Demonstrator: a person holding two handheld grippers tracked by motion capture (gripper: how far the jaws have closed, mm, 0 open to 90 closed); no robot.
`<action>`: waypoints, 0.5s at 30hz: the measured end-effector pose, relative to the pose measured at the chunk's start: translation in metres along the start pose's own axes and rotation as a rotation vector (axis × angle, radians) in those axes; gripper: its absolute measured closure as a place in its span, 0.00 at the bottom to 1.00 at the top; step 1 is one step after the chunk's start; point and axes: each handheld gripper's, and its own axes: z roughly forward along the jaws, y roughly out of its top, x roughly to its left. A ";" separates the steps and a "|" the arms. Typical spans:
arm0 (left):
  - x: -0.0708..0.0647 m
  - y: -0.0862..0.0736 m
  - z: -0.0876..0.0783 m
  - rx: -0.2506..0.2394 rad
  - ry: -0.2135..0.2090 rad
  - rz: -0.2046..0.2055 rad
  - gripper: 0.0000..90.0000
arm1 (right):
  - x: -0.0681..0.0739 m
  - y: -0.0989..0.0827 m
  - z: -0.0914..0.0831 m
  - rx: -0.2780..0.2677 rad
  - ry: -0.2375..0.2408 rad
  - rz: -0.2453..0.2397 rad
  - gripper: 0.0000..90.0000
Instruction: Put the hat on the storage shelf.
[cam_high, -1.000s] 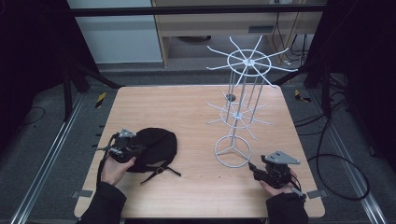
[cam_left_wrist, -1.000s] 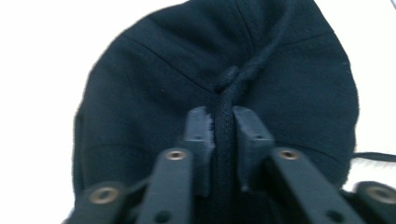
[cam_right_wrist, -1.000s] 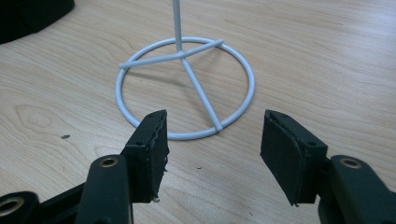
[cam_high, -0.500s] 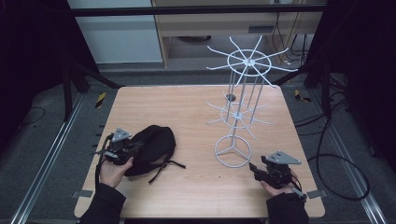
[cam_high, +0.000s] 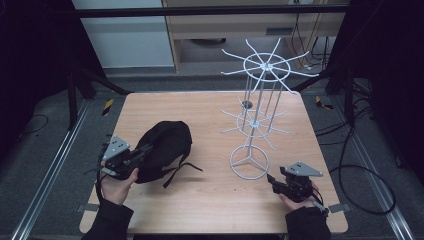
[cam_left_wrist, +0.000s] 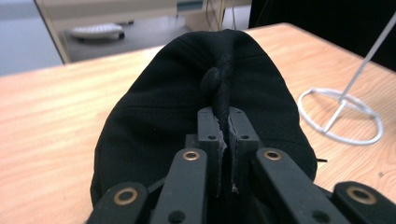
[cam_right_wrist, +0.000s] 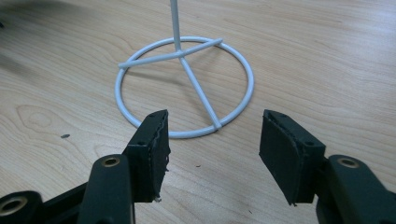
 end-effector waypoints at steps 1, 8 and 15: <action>-0.002 0.002 -0.002 -0.010 -0.002 0.002 0.95 | 0.000 0.000 0.000 -0.001 0.000 -0.001 0.47; -0.011 0.013 -0.015 -0.094 -0.042 -0.018 0.95 | 0.000 0.000 0.000 -0.004 -0.001 0.006 0.47; -0.021 0.028 -0.032 -0.182 -0.074 -0.016 0.95 | 0.000 0.000 0.000 -0.005 -0.004 0.004 0.47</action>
